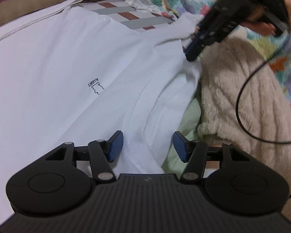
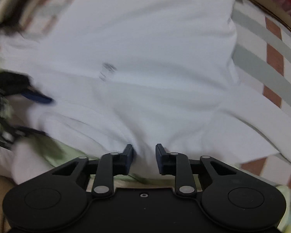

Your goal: Fold clothes

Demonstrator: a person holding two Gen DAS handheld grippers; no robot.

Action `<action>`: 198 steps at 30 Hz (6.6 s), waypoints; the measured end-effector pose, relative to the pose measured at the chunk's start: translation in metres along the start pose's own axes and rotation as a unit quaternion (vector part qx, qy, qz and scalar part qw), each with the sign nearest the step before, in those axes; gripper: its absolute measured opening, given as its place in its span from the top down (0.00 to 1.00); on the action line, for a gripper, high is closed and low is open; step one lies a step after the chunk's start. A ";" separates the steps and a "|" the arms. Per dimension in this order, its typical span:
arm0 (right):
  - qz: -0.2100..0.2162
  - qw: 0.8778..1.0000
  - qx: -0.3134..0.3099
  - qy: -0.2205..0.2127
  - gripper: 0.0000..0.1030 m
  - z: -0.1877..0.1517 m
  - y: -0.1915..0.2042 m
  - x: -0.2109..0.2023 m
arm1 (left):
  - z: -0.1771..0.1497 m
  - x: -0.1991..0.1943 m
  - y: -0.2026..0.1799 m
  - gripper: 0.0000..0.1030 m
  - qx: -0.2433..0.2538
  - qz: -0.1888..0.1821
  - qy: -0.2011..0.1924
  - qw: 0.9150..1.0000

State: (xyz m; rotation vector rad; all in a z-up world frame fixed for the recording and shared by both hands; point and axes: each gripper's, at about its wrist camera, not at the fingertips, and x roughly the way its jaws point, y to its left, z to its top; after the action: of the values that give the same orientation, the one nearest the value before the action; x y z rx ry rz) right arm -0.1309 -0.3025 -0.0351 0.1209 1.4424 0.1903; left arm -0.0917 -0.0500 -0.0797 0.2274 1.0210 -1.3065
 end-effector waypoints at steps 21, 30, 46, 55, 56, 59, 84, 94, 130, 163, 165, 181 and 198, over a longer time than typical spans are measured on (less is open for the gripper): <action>-0.103 0.988 -0.110 0.041 0.98 -0.035 0.062 0.052 | -0.006 0.002 0.017 0.47 -0.072 -0.004 -0.013 0.997; -0.044 0.991 -0.125 0.023 1.00 -0.066 0.058 -0.001 | -0.010 -0.014 0.013 0.47 -0.041 0.006 -0.004 0.999; -0.178 0.975 -0.124 -0.042 0.53 -0.065 0.078 0.046 | -0.016 -0.021 0.003 0.89 0.001 0.024 -0.028 0.999; -0.140 0.961 -0.237 -0.022 0.44 -0.076 0.078 0.044 | -0.013 -0.033 0.013 0.87 -0.001 -0.011 -0.029 1.000; -0.138 0.963 -0.233 -0.015 0.44 -0.075 0.076 0.048 | -0.017 -0.035 0.004 0.78 0.032 0.000 -0.022 0.999; -0.133 0.963 -0.234 -0.004 0.44 -0.075 0.070 0.058 | -0.031 -0.042 -0.023 0.44 0.129 0.032 -0.001 0.991; -0.096 0.951 -0.278 -0.099 0.52 -0.059 0.048 0.018 | -0.010 -0.039 0.025 0.90 -0.013 0.069 -0.011 0.997; -0.193 0.897 -0.388 -0.086 0.52 -0.070 0.073 0.051 | -0.009 -0.045 0.045 0.91 -0.087 0.038 -0.062 0.994; 0.077 0.960 -0.270 -0.017 0.76 -0.057 -0.006 -0.032 | -0.030 -0.116 0.036 0.57 -0.010 -0.015 -0.007 1.000; 0.014 0.961 0.254 -0.112 0.99 -0.111 -0.234 0.002 | 0.007 -0.005 0.048 0.56 -0.093 0.078 0.001 0.993; -0.006 0.965 0.244 -0.094 0.99 -0.116 -0.234 0.009 | 0.006 -0.004 0.050 0.56 -0.098 0.077 0.003 0.992; -0.201 0.955 -0.009 -0.218 0.57 -0.037 -0.154 -0.021 | 0.013 -0.002 0.044 0.54 -0.101 0.080 -0.015 0.991; -0.127 0.955 0.096 -0.249 0.96 0.024 -0.176 0.060 | -0.007 -0.001 0.054 0.53 -0.146 0.069 -0.029 0.987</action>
State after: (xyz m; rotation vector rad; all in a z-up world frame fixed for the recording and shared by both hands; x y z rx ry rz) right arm -0.0903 -0.4618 -0.1253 0.1305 0.9565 -0.1850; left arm -0.0487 -0.0282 -0.1044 0.0368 1.1132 -1.0192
